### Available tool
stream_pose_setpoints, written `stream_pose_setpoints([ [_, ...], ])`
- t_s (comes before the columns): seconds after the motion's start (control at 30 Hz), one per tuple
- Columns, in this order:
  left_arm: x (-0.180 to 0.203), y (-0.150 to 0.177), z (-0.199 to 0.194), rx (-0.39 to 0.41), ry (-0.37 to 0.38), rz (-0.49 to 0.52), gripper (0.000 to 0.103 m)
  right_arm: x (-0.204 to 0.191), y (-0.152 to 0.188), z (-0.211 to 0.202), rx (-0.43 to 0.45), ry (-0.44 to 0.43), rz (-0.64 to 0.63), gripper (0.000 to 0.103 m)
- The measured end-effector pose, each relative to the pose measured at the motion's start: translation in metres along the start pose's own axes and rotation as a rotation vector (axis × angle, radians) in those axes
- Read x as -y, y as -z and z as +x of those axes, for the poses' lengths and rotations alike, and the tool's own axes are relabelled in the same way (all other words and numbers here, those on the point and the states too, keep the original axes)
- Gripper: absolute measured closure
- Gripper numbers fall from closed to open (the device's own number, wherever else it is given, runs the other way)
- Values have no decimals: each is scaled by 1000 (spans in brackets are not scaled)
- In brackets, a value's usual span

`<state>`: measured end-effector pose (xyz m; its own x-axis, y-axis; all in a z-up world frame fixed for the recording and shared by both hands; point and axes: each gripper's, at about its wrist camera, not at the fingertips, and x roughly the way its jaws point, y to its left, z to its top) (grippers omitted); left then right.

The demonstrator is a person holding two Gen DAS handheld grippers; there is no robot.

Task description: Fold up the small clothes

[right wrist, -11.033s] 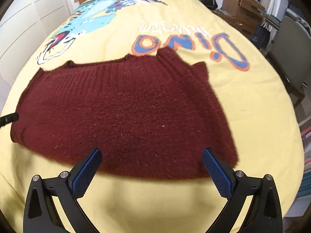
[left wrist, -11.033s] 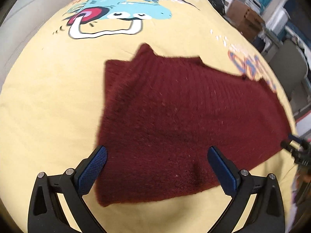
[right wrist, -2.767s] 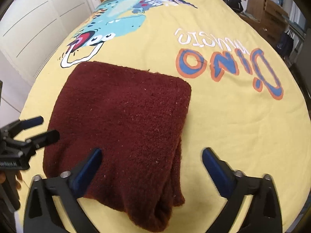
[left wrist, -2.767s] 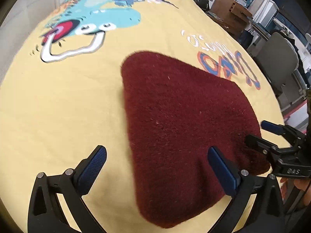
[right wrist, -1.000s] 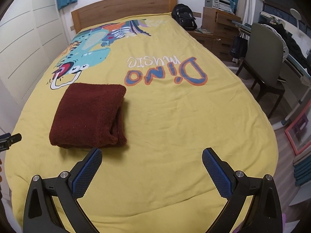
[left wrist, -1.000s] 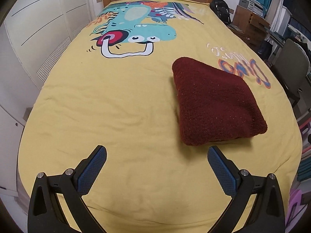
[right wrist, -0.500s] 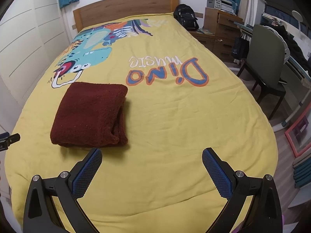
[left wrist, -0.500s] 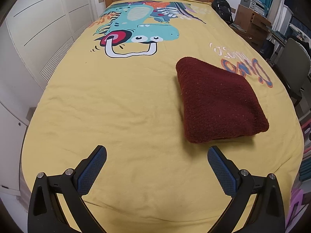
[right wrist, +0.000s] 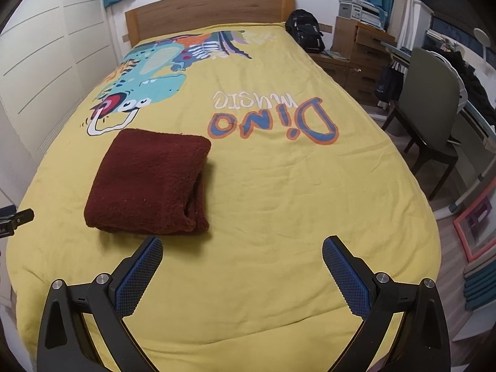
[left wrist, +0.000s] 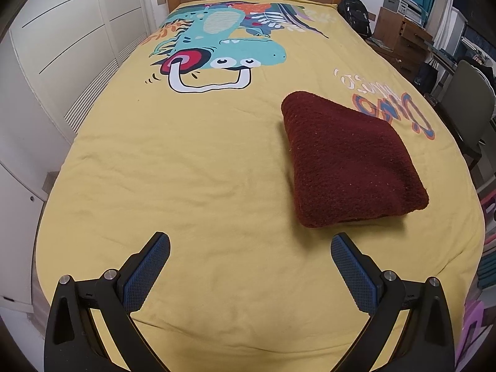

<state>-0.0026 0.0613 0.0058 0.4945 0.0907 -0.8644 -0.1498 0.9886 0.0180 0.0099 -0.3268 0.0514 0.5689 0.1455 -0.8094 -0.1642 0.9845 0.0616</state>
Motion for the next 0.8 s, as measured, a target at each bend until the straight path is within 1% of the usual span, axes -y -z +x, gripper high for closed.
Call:
stream_pose_setpoints([
  [0.2, -3, 2, 1, -3, -8, 11, 1, -4, -1, 4, -11, -14, -5, 0],
  [0.6, -9, 2, 1, -3, 13, 1, 1, -6, -1, 7, -25, -13, -12, 0],
  [0.8, -10, 3, -1, -1, 11, -6, 1, -5, 1, 8, -34, -20, -8, 0],
])
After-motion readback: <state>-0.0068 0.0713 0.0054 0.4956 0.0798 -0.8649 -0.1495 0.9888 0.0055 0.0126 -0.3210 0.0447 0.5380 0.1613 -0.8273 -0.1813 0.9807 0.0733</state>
